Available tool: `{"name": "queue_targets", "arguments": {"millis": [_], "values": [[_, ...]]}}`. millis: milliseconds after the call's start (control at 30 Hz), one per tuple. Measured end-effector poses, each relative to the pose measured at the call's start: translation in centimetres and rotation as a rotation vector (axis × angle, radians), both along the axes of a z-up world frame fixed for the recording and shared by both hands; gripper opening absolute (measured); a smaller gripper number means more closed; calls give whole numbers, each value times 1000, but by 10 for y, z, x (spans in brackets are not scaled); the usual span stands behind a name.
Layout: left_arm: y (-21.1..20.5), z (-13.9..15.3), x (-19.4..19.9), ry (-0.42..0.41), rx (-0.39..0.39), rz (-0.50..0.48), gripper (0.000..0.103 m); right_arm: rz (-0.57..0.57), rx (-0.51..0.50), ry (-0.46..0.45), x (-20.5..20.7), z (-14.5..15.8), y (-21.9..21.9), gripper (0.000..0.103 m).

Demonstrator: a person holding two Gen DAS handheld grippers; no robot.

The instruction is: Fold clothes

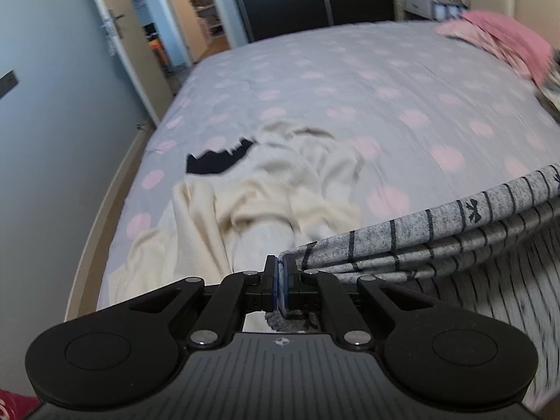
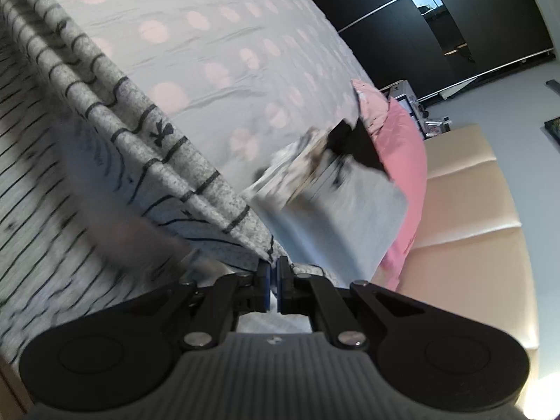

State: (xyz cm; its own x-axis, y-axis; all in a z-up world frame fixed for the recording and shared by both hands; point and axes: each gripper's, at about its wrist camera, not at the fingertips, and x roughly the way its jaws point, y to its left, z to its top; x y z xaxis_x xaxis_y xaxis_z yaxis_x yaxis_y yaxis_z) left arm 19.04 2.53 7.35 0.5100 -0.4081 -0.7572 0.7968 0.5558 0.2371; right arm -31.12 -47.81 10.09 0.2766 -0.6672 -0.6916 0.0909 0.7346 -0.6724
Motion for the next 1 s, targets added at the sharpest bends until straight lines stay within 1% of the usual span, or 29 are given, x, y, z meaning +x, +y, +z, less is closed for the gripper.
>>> {"name": "queue_targets", "arguments": {"millis": [100,167,333,433,533,700,800,867,933,1000], "values": [[16,-9,-17,12,47,-51,0,-6,43,8,-31,-13,22,2],[21,-21,-25,18,100,-86,0,-8,77,30,-50,-26,38,3],[26,-54,-43,27,238,-151,0,15,164,84,-75,-65,63,3],[22,-66,-52,15,314,-196,0,49,209,139,-85,-84,80,3],[18,-73,-56,-8,375,-231,0,92,255,218,-89,-100,90,3],[16,-83,-55,-27,440,-246,0,104,325,296,-90,-129,88,2],[14,-95,-63,-56,521,-301,0,114,371,350,-92,-147,87,2],[14,-104,-70,-60,569,-335,0,108,389,363,-90,-159,85,2],[13,-107,-71,-67,581,-336,0,106,406,368,-87,-168,82,2],[14,-106,-70,-57,566,-324,1,107,412,372,-83,-176,79,3]]}}
